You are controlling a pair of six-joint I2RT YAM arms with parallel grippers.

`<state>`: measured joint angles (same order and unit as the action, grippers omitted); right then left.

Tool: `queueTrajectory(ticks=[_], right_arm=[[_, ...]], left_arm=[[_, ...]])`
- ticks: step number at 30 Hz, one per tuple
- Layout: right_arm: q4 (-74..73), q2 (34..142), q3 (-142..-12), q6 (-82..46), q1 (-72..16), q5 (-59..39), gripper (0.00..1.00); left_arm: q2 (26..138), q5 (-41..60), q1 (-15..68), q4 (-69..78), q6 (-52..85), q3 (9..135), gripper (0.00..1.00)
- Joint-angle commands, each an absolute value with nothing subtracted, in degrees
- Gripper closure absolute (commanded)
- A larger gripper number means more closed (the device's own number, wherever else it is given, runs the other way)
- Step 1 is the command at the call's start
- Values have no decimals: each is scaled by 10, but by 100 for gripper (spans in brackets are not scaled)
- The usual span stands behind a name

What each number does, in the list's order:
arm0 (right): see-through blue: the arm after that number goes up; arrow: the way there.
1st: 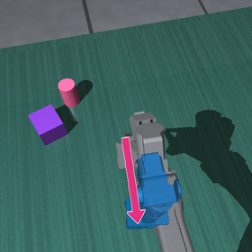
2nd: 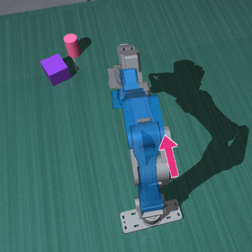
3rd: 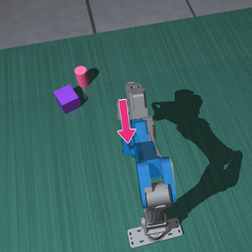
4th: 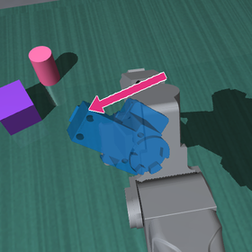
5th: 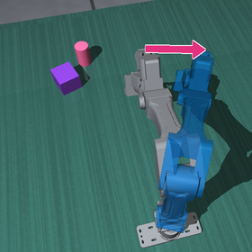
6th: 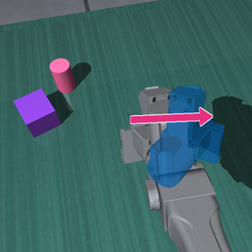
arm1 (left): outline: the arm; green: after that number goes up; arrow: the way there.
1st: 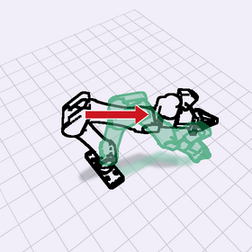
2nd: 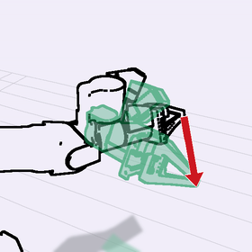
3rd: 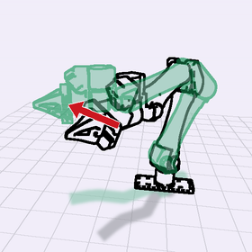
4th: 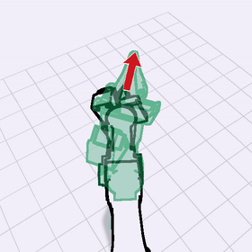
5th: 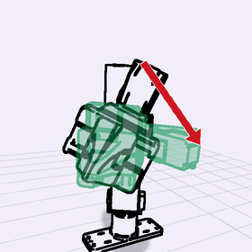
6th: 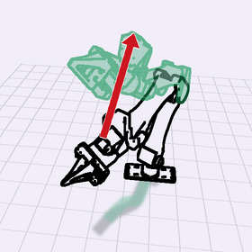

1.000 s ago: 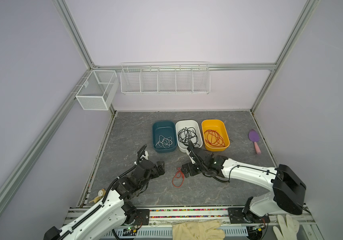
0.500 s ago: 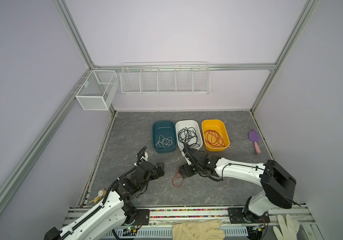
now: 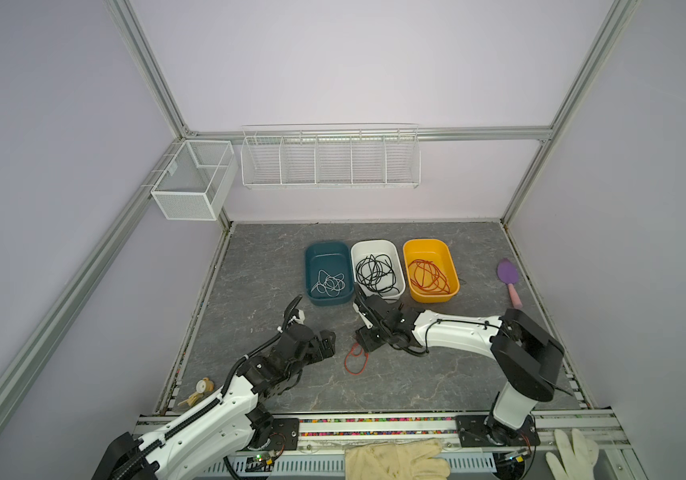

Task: Untangle the cables
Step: 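Lower the right gripper onto the red wire and close on it, then lift the red wire and carry it over the yellow tub with the right gripper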

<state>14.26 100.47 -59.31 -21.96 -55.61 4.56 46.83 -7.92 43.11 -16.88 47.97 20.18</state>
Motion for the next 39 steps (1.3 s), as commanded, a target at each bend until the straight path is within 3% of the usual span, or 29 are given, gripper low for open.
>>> queueTrajectory(ticks=[1,9,14,16,21,39], right_arm=[[136,1010,-605,-210,-558,40,51],[139,1003,-601,-208,-558,43,71],[137,996,-588,-209,-559,43,76],[138,987,-583,-209,-559,42,85],[142,949,-563,-212,-558,46,93],[204,784,-509,-216,-558,95,93]], left_arm=[[478,-64,428,-142,487,194,0],[493,-52,428,-121,491,182,0],[494,-49,428,-120,491,181,1],[494,-49,428,-119,491,179,1],[497,-46,427,-114,494,177,1],[526,-34,428,-94,497,184,2]])
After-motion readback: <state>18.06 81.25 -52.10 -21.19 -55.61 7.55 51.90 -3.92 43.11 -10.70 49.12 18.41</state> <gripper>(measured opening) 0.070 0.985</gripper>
